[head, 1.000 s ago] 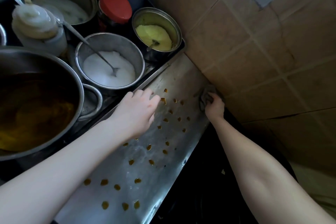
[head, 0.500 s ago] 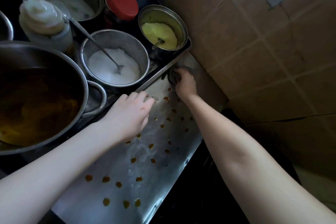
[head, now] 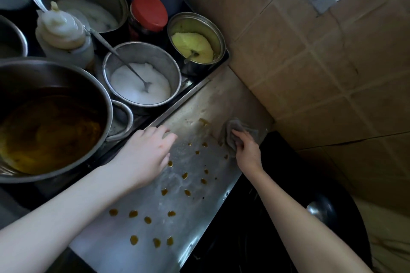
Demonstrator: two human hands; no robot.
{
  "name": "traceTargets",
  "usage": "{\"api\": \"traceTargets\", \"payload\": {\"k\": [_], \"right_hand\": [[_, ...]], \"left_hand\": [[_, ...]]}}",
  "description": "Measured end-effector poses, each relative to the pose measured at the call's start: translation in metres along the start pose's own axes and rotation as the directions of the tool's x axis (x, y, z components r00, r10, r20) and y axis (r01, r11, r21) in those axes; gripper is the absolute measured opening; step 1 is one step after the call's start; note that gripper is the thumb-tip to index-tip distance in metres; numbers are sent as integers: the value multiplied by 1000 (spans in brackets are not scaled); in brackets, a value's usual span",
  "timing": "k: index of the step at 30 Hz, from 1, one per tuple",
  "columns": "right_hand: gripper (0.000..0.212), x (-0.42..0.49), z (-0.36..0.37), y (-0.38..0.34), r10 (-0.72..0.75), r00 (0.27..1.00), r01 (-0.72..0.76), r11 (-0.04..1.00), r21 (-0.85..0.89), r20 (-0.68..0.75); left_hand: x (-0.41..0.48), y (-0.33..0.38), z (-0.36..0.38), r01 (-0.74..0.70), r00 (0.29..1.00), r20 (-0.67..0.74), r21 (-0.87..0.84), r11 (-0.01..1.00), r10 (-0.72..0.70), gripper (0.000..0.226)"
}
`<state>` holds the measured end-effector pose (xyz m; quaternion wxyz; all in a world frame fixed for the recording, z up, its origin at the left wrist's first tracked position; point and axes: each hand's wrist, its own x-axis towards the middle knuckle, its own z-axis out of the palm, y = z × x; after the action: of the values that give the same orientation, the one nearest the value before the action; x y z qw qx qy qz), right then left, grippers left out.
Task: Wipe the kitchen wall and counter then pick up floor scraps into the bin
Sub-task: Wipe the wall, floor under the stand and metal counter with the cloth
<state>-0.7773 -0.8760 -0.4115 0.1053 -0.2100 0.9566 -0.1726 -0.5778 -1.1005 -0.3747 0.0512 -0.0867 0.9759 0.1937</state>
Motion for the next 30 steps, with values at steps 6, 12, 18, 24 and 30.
{"api": "traceTargets", "payload": {"k": [6, 12, 18, 24, 30], "right_hand": [[42, -1, 29, -54, 175, 982, -166, 979, 120, -64], [60, 27, 45, -116, -11, 998, 6, 996, 91, 56], [43, 4, 44, -108, -266, 951, 251, 962, 107, 155], [34, -38, 29, -47, -175, 980, 166, 982, 95, 95], [38, -64, 26, -31, 83, 996, -79, 991, 109, -38]], "left_hand": [[-11, 0, -1, 8, 1000, -4, -30, 1000, -8, 43], [-33, -7, 4, 33, 999, -12, -38, 999, -33, 42], [-47, -6, 4, 21, 1000, -17, -15, 1000, -21, 41], [-64, -8, 5, 0, 1000, 2, 26, 1000, 0, 42], [-84, -8, 4, 13, 1000, -2, 49, 999, -13, 41]]}}
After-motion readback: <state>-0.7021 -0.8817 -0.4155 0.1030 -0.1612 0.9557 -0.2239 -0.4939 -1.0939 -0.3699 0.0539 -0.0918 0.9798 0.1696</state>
